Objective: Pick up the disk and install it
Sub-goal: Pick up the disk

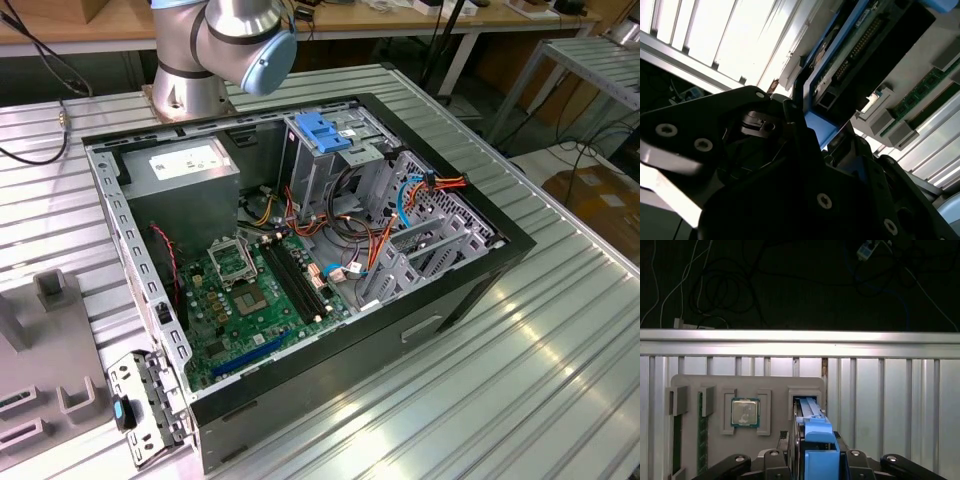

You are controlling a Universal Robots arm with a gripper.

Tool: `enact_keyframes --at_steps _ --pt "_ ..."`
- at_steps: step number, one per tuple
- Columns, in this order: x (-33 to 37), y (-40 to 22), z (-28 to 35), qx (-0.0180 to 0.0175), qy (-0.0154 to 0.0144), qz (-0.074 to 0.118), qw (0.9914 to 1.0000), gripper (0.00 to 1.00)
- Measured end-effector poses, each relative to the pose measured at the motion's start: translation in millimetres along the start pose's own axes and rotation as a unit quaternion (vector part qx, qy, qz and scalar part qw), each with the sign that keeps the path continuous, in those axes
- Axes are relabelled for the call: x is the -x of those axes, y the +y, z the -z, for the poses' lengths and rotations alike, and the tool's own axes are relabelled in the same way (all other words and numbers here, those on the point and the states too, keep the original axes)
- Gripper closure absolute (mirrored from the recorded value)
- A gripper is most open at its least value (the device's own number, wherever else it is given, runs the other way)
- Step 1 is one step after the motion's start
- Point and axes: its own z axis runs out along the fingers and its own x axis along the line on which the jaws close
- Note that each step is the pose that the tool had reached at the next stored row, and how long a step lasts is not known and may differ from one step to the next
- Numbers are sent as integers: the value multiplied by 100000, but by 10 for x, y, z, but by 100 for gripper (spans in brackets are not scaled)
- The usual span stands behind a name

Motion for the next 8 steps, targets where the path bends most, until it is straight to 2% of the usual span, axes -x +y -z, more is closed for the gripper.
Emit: enact_keyframes --at_steps 8 --pt "0 14 1 -331 1 -3 99999 55"
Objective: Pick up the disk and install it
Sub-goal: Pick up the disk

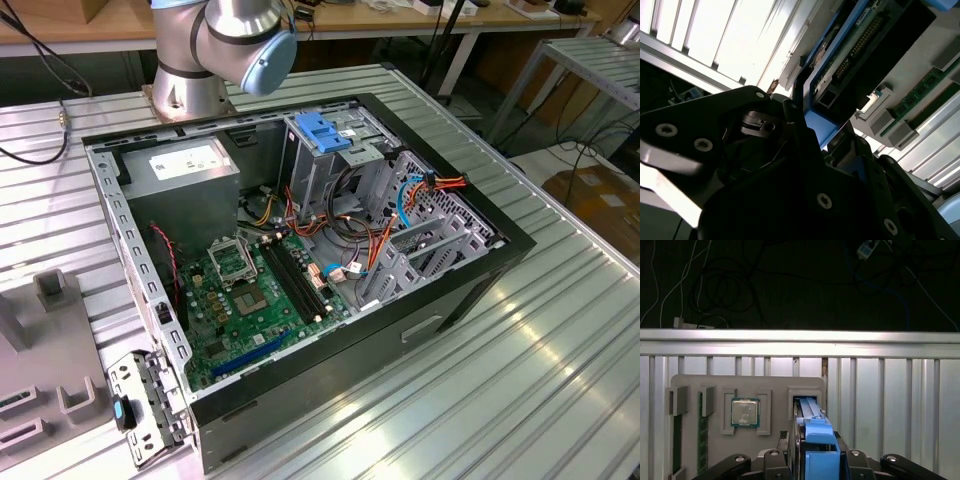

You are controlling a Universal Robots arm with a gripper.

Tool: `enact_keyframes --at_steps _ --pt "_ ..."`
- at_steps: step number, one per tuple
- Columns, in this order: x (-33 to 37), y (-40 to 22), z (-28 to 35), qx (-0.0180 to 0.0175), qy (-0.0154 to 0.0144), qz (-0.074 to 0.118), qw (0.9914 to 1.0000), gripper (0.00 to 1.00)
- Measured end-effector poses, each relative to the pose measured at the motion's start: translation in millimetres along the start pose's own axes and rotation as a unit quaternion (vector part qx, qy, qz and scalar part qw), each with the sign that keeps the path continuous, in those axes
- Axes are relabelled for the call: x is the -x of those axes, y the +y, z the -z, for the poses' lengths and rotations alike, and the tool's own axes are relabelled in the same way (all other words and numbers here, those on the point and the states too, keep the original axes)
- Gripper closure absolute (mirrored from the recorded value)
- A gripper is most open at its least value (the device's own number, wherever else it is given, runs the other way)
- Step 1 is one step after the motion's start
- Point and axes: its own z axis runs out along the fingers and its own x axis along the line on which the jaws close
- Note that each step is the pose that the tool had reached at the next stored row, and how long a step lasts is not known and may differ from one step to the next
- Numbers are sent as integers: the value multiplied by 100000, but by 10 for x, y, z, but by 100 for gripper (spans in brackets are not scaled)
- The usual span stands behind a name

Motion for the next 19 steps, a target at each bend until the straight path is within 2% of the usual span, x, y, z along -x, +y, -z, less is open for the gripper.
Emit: enact_keyframes --at_steps 10,19 --pt "0 19 37 -374 1 -5 99999 55" --pt "0 20 37 -379 5 -2 99999 56"
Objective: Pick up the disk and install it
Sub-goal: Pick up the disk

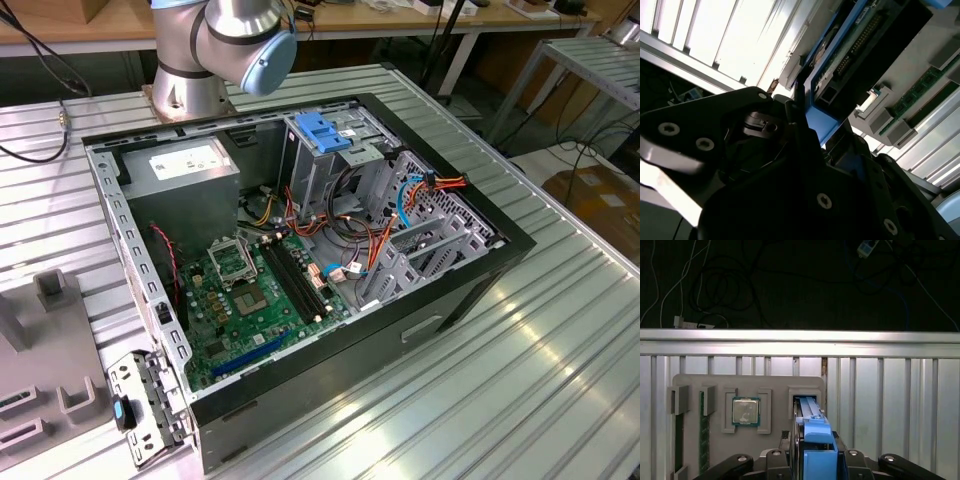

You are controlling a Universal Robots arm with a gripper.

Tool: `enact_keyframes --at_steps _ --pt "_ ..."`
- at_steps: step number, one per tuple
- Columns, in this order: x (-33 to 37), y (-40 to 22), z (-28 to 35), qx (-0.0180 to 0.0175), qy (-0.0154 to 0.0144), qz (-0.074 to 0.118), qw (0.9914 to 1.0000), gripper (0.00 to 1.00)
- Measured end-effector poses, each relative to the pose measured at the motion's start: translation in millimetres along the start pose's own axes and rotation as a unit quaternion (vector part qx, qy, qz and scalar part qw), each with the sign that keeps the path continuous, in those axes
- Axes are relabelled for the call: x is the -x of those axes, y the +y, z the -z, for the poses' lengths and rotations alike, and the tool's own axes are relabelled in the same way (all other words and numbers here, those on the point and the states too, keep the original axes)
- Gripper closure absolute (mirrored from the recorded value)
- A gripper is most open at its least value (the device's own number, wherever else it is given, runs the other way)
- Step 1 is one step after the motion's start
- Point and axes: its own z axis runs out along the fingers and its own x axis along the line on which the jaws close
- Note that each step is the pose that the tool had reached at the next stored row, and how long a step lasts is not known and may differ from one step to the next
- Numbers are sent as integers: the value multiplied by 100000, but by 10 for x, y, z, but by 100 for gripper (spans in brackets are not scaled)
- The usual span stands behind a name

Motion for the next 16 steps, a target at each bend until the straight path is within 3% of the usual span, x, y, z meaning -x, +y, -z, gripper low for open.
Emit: enact_keyframes --at_steps 1,2,16 --pt "0 0 0 -3 -1 -1 100000 56" --pt "0 0 0 -4 -2 0 100000 63" --pt "0 2 0 -10 -3 0 100000 63"
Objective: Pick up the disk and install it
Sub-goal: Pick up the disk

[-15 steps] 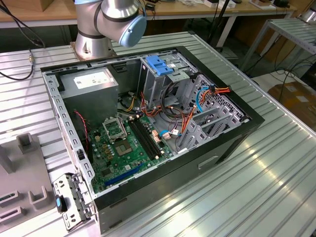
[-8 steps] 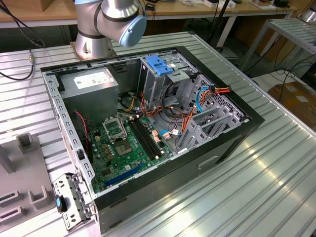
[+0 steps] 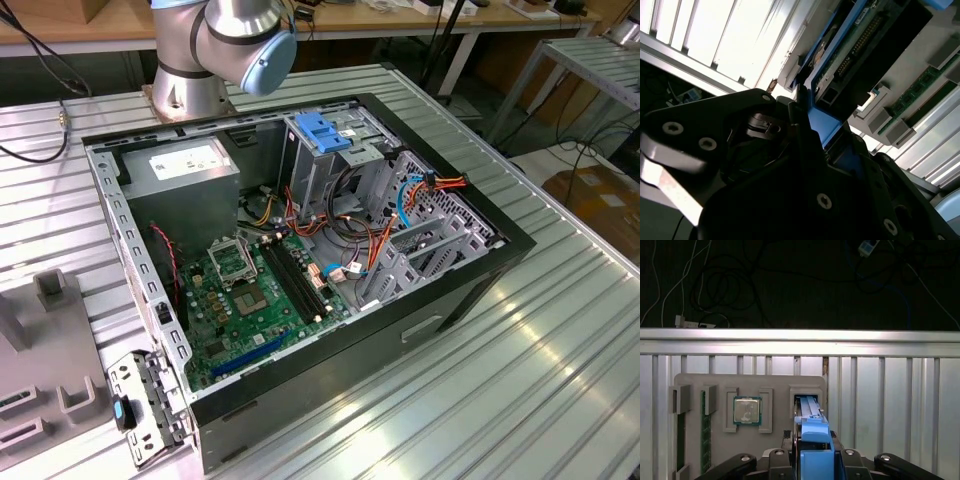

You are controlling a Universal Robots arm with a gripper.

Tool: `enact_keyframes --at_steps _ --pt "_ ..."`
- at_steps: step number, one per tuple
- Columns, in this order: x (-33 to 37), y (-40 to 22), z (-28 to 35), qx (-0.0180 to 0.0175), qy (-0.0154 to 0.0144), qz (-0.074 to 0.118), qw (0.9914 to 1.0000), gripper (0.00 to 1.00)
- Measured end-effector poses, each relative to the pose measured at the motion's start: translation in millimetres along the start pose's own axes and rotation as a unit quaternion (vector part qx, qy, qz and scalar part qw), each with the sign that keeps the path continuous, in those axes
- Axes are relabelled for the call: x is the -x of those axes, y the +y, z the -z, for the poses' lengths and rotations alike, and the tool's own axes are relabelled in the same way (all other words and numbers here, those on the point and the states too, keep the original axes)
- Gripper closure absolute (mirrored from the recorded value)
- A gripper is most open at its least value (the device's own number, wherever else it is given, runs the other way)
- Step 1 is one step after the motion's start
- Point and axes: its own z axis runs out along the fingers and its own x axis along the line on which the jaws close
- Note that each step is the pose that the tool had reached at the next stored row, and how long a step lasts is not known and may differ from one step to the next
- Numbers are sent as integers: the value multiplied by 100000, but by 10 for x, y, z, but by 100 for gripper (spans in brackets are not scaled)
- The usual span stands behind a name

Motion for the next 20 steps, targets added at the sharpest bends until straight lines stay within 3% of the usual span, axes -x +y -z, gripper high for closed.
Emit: enact_keyframes --at_steps 12,20 --pt "0 0 74 -14 -17 0 100000 63" --pt "0 1 -13 15 -4 0 100000 63"
